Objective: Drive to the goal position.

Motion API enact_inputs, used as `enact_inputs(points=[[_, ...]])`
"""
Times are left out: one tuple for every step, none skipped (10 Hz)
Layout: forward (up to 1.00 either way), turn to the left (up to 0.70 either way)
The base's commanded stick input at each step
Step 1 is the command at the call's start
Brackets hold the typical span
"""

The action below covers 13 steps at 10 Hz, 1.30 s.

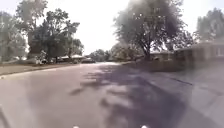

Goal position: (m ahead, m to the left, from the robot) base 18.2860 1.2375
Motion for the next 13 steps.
enact_inputs(points=[[0.69,0.03],[0.69,0.03],[0.69,0.03],[0.69,0.03],[0.69,0.03],[0.69,0.03],[0.69,0.03],[0.69,0.03],[0.69,0.03],[0.69,0.03],[0.69,0.03],[0.69,0.03],[0.69,0.03]])
